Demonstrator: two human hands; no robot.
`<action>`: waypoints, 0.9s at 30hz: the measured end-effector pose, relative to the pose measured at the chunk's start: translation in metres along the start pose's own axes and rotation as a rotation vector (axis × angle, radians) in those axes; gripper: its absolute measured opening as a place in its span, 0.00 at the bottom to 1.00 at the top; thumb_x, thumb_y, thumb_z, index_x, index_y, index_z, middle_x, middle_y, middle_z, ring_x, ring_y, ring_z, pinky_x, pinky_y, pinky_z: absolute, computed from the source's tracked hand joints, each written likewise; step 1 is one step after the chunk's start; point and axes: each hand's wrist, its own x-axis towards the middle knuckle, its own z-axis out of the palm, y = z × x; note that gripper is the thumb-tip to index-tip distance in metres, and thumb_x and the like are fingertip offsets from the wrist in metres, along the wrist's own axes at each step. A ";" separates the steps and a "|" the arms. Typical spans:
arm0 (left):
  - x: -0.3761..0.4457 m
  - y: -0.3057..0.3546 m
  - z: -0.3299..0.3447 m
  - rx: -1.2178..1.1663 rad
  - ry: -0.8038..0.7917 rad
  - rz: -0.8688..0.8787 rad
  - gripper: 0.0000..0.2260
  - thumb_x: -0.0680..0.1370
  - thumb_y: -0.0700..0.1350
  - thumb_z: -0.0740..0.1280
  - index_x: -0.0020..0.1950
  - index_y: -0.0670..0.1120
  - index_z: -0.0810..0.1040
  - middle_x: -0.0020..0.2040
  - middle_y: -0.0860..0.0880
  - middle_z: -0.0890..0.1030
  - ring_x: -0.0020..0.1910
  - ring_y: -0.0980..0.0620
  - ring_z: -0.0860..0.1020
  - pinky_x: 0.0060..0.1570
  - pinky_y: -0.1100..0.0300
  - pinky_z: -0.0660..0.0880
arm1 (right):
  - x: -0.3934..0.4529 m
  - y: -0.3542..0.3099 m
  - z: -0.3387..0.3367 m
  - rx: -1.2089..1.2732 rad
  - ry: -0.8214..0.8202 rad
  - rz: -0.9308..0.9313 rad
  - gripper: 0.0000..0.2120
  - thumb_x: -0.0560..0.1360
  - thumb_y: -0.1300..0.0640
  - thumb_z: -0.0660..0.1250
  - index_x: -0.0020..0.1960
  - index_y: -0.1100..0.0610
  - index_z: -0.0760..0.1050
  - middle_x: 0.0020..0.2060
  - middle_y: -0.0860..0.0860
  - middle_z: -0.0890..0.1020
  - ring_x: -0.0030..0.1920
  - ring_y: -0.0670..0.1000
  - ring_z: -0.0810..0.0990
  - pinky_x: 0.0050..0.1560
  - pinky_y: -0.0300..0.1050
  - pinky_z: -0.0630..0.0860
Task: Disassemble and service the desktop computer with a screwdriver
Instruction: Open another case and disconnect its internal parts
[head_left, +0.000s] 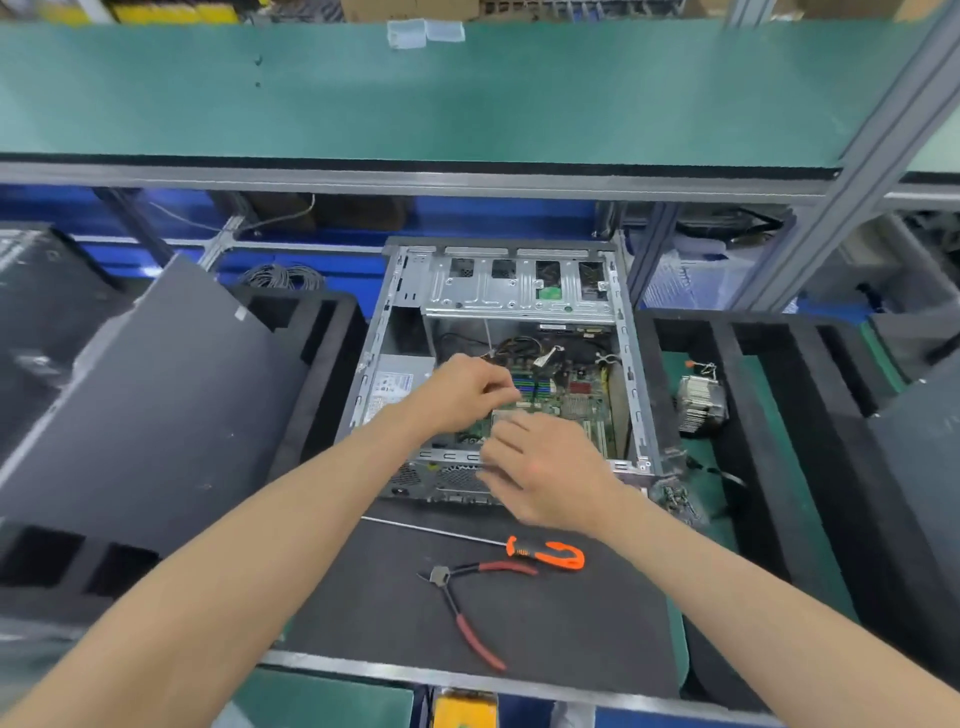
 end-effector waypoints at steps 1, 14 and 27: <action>-0.003 0.000 0.002 0.030 -0.010 0.016 0.12 0.81 0.53 0.66 0.47 0.49 0.84 0.37 0.54 0.83 0.39 0.54 0.78 0.44 0.58 0.73 | -0.003 -0.007 0.005 -0.012 -0.017 -0.091 0.09 0.78 0.53 0.67 0.42 0.57 0.77 0.37 0.52 0.77 0.39 0.55 0.75 0.36 0.49 0.73; -0.015 0.002 0.008 0.236 0.018 0.038 0.16 0.83 0.55 0.62 0.41 0.49 0.80 0.32 0.54 0.80 0.33 0.53 0.78 0.73 0.43 0.63 | -0.047 -0.050 0.082 -0.030 -0.761 -0.071 0.17 0.75 0.64 0.67 0.63 0.62 0.70 0.59 0.60 0.74 0.58 0.60 0.73 0.56 0.54 0.72; -0.018 -0.002 0.009 0.194 0.035 0.042 0.15 0.83 0.53 0.62 0.41 0.49 0.80 0.34 0.54 0.80 0.36 0.54 0.76 0.44 0.54 0.75 | -0.014 -0.033 0.011 0.047 -0.587 -0.092 0.08 0.82 0.61 0.57 0.60 0.60 0.66 0.52 0.57 0.73 0.42 0.60 0.76 0.36 0.56 0.74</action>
